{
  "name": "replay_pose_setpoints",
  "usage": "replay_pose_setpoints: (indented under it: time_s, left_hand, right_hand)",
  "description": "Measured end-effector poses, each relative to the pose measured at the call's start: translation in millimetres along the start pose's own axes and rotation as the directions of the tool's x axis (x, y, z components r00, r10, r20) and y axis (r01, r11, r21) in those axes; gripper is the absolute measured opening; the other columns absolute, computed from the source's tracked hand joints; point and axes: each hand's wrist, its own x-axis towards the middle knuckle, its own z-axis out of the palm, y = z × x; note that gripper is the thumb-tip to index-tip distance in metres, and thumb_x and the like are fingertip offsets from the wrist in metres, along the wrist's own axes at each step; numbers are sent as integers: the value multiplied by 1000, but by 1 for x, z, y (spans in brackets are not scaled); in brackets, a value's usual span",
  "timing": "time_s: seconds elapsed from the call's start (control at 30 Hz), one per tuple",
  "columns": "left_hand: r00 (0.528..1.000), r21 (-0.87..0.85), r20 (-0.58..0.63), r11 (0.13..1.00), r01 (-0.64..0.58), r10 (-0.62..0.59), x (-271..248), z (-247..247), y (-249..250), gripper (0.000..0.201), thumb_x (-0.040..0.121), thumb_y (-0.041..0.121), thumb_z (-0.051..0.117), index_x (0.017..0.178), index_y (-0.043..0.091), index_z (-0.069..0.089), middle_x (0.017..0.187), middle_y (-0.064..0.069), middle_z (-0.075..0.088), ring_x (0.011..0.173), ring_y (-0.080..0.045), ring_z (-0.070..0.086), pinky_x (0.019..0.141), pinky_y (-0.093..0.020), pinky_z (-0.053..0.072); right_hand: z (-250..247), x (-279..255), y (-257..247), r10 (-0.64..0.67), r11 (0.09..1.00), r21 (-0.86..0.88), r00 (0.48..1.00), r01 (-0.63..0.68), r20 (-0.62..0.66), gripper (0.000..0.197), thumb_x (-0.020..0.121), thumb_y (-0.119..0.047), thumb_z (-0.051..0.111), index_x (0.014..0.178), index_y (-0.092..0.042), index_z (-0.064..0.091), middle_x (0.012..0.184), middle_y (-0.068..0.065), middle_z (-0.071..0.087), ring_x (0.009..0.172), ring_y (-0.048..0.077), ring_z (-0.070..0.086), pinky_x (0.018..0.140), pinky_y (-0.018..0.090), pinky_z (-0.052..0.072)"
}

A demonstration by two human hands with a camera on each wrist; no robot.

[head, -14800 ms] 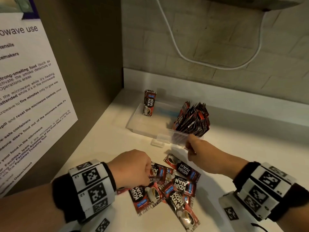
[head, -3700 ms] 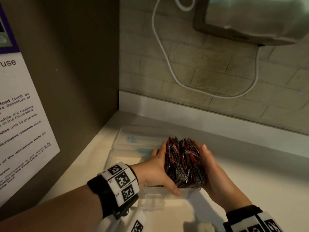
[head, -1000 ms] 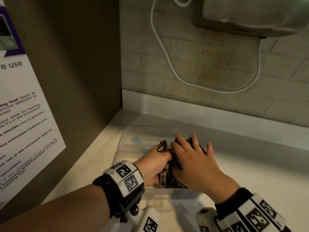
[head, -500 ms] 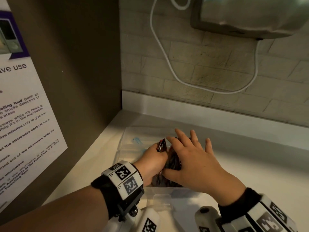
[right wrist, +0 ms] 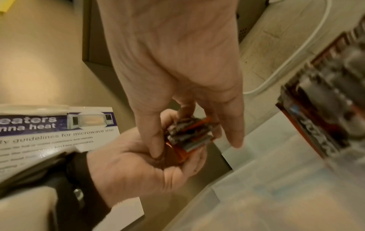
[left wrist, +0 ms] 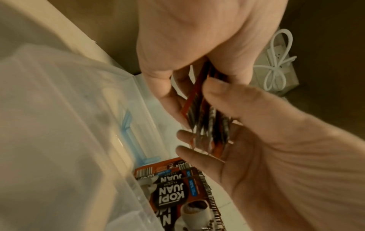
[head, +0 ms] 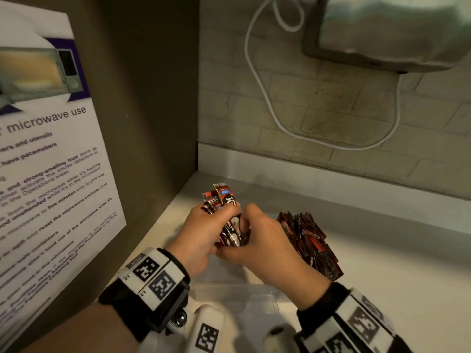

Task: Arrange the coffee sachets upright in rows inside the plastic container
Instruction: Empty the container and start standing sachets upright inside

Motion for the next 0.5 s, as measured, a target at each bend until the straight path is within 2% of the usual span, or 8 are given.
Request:
replay_pose_setpoints:
  time_s: [0.13,0.23,0.27,0.4,0.43,0.5]
  left_hand:
    - [999,-28,52,1000,-6,8,-5,-11,-2,11,85,16,67,94,12,70,77,-5,70,62,-9,67,54,-24,49]
    - [990,-93,141,995,38,-25,-7,-18,-4,16,86,17,66,101,16,69,84,-4,72,70,-10,67,56,-26,52]
    - [986,-120,164,991,55,-35,-8,-19,-5,18,86,18,65,103,16,69,85,-5,72,72,-11,66,56,-25,52]
    - [979,-153,192,983,101,-71,-5,-16,-7,13,94,24,53,94,18,64,76,-4,65,65,-13,62,58,-29,47]
    - [978,-158,187,980,119,-89,-5,-16,-6,13,94,26,50,94,20,62,75,-3,65,63,-14,64,57,-30,49]
    - [975,-190,201,972,138,-99,-3,-16,-4,17,95,28,50,103,22,63,84,-4,70,66,-17,67,54,-37,53]
  right_hand:
    - [16,3,-1,-4,996,86,995,13,-101,51,67,-17,82,67,-28,32,61,-9,48,51,6,47,48,23,38]
    - [21,4,2,-4,984,172,980,38,-197,44,71,-14,76,65,-24,33,59,2,52,55,24,57,52,43,47]
    - [23,5,3,10,979,203,977,34,-215,43,72,-13,75,66,-23,34,61,6,56,56,28,59,53,46,49]
    - [26,7,4,17,953,303,989,28,-144,32,74,-14,73,70,-19,42,70,11,63,65,30,62,60,46,52]
    - [25,7,4,4,956,293,994,28,-109,27,76,-15,72,70,-20,45,74,10,63,70,27,61,64,43,51]
    - [22,9,6,-13,965,259,997,33,-78,22,80,-14,68,68,-25,52,84,3,60,80,15,57,72,31,46]
